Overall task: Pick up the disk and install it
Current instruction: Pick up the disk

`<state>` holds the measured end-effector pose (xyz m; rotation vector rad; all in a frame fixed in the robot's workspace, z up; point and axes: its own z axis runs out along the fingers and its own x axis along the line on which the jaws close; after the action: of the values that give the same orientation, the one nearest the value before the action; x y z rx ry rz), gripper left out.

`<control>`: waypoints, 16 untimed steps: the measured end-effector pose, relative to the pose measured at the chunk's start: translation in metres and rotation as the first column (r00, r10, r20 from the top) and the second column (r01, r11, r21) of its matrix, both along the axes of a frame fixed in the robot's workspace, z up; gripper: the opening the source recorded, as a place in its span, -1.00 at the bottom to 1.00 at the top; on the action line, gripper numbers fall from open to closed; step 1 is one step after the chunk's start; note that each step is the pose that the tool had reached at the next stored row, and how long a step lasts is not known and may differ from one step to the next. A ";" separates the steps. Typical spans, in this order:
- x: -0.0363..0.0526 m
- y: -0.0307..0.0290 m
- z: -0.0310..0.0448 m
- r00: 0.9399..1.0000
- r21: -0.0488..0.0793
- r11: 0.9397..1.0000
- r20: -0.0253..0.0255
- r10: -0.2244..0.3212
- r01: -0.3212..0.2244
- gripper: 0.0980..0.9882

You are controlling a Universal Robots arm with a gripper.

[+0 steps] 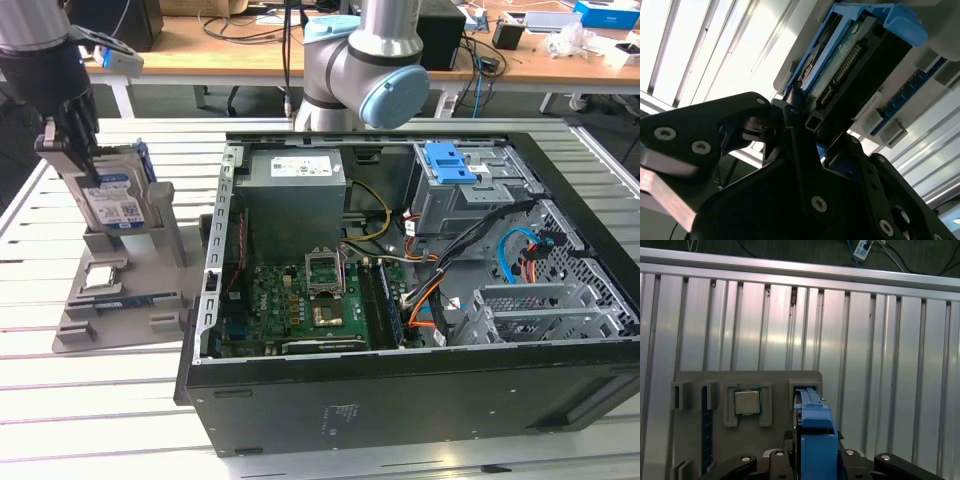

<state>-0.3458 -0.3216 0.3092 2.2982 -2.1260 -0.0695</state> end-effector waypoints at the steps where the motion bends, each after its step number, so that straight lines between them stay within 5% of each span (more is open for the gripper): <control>1: 0.0000 0.0004 0.0043 1.000 0.000 1.000 0.000 0.000 0.000 -0.40; 16: 0.0000 0.0022 0.0392 1.000 0.000 1.000 0.000 0.000 0.000 -0.40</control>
<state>-0.3457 -0.3194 0.3484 2.2983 -2.1260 -0.0694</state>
